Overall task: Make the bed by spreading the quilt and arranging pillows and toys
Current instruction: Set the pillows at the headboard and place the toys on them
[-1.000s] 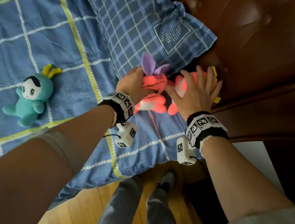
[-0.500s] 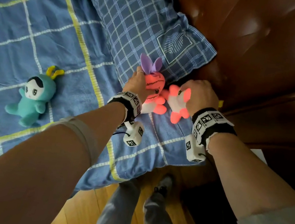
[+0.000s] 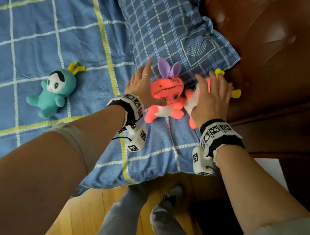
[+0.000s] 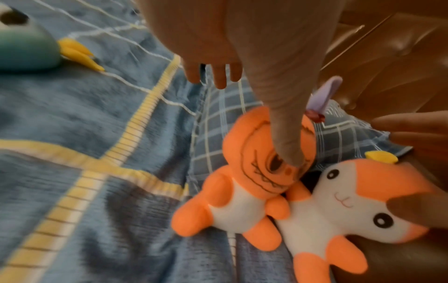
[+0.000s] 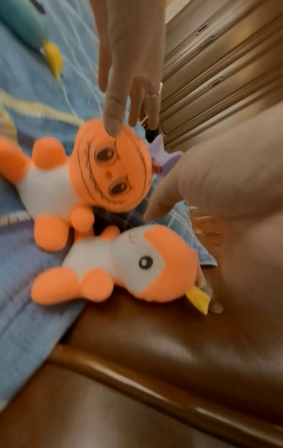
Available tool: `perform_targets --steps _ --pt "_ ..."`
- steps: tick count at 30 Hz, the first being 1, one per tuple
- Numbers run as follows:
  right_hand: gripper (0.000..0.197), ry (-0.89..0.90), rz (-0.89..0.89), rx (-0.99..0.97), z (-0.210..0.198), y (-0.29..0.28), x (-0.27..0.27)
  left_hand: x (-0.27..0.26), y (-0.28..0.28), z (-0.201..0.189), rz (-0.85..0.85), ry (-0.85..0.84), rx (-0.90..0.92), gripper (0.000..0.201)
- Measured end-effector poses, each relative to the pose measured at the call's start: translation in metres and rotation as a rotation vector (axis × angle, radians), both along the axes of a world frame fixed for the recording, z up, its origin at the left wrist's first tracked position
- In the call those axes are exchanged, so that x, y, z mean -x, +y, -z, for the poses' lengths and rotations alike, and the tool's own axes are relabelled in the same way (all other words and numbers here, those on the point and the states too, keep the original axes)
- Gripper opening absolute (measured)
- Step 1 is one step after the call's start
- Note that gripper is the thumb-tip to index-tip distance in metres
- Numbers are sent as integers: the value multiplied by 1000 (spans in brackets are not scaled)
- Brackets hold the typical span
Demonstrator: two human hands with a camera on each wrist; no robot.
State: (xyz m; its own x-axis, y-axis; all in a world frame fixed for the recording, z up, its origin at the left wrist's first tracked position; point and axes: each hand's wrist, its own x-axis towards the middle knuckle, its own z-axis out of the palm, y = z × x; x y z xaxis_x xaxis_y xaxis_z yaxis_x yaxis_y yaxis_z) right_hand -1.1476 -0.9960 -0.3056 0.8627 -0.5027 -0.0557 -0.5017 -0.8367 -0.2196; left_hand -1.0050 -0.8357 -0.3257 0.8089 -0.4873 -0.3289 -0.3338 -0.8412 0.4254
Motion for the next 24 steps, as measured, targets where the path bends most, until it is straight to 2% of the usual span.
perform_targets --steps 3,6,8,10,13,16,19,21,24 --pt "60 -148 22 -117 -20 37 -11 -8 36 -19 -32 20 -74 140" --pt "50 -188 -16 -361 -35 79 -27 -18 75 -32 -116 -38 -103 115" --pt "48 -126 -8 -537 -33 107 -39 -33 105 -32 -154 -85 -156 93" --pt "49 -10 5 -626 -19 134 -54 -52 138 -25 -202 -100 -237 80" --pt "55 124 26 -684 12 177 -80 -84 193 -3 -363 -50 -300 83" --pt "61 181 76 -731 43 224 -108 -109 244 22 -596 77 -268 116" --pt "61 226 98 -816 71 263 -136 -132 284 54 -674 196 -255 139" --pt "58 250 95 -831 86 284 -150 -146 305 75 -601 239 -316 135" --pt "58 262 112 -876 101 306 -164 -162 325 97 -516 214 -381 110"
